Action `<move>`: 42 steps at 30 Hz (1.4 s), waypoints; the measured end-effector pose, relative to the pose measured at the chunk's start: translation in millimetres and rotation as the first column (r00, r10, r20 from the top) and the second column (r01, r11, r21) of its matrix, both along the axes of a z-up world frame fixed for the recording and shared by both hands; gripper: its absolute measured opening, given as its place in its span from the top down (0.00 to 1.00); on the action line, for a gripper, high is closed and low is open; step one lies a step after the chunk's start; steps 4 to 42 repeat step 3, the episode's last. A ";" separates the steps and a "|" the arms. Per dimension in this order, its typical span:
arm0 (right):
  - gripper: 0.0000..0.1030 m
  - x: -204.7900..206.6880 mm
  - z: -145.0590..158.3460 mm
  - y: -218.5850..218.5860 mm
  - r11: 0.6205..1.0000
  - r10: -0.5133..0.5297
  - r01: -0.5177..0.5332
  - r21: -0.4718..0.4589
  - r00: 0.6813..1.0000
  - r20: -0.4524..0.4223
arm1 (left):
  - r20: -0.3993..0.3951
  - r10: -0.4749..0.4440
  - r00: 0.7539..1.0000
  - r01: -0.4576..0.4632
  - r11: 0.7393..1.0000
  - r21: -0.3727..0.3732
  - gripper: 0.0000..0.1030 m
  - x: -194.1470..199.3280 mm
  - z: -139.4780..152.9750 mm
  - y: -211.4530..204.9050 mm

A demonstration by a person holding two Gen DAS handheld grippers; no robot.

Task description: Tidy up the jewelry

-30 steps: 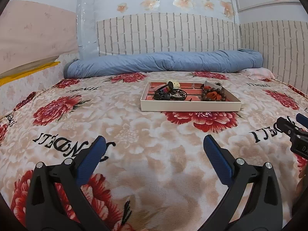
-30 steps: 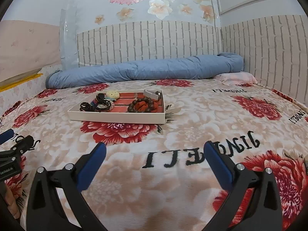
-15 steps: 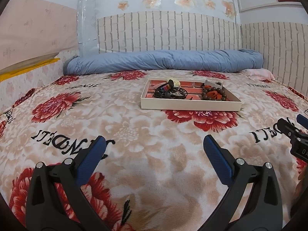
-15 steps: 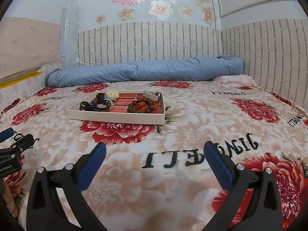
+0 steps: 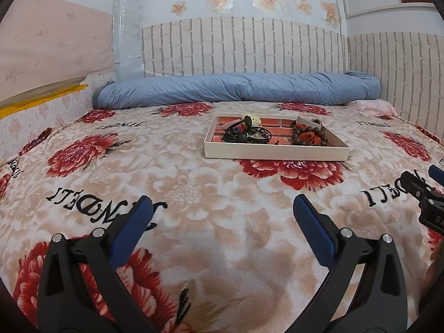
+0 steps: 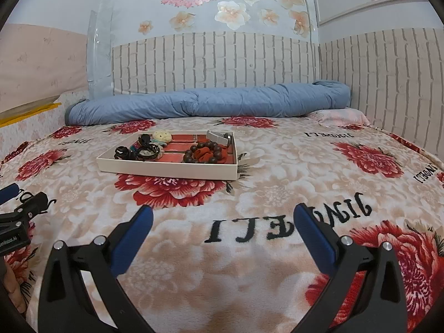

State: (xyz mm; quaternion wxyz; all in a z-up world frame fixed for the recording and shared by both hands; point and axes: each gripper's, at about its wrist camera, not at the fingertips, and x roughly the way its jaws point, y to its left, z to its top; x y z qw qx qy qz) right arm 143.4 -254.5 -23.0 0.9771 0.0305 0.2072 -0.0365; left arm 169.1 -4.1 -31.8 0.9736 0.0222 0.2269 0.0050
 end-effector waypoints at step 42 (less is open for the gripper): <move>0.04 -0.1 0.0 -0.1 1.000 0.000 0.000 0.001 1.000 0.001 | 0.001 -0.001 1.000 0.001 1.000 -0.002 0.05 -0.3 0.4 0.0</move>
